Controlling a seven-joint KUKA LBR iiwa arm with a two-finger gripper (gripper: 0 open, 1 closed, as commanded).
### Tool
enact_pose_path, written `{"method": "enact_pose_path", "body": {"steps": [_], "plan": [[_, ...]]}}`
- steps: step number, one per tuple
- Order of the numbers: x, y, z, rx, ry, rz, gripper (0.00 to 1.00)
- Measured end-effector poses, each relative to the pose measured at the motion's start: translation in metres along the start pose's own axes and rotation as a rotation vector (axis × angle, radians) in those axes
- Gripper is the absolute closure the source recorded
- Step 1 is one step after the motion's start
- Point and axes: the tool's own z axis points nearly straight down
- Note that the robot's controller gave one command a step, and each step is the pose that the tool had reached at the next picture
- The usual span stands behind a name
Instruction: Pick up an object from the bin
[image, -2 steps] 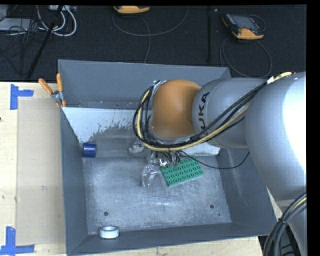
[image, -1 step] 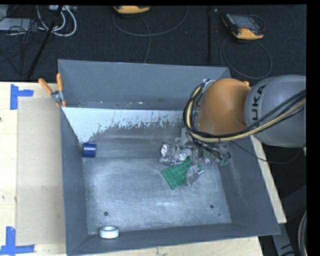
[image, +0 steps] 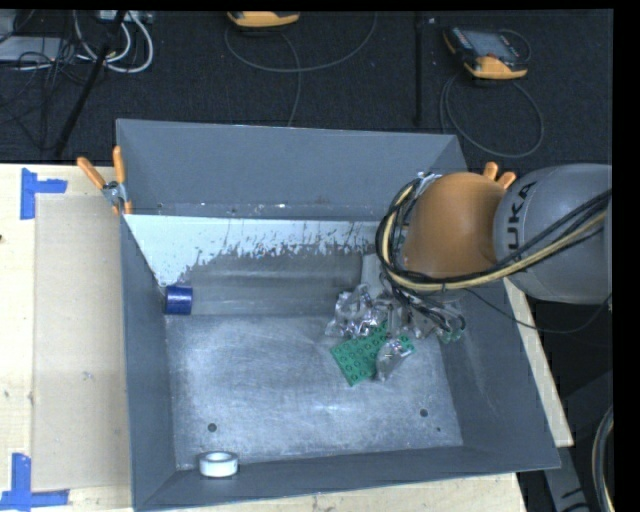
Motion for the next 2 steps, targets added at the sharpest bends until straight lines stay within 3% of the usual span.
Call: {"method": "enact_pose_path", "body": {"steps": [1, 2], "plan": [[-0.0017, 0.0017, -0.0014, 0.004, 0.005, -0.001, 0.00], [-0.0032, 0.0014, -0.0033, 0.004, 0.001, 0.002, 1.00]]}}
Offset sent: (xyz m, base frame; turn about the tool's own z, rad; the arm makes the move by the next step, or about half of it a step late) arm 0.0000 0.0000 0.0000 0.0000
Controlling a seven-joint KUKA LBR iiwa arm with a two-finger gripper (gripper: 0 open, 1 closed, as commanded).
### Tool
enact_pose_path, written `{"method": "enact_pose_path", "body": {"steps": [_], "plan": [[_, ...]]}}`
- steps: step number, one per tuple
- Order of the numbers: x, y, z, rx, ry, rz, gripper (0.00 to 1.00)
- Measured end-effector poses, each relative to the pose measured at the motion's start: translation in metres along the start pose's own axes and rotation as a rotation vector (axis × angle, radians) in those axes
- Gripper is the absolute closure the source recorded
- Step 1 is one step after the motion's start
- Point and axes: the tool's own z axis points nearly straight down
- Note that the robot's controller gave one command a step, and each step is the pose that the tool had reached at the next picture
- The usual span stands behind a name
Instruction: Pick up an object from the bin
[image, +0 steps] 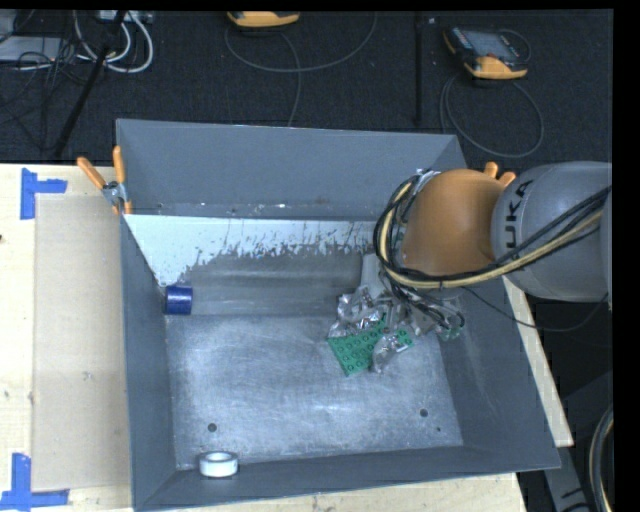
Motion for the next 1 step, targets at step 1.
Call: {"method": "enact_pose_path", "body": {"steps": [1], "plan": [[-0.0020, 0.0004, -0.0491, 0.002, 0.003, 0.002, 1.00]]}}
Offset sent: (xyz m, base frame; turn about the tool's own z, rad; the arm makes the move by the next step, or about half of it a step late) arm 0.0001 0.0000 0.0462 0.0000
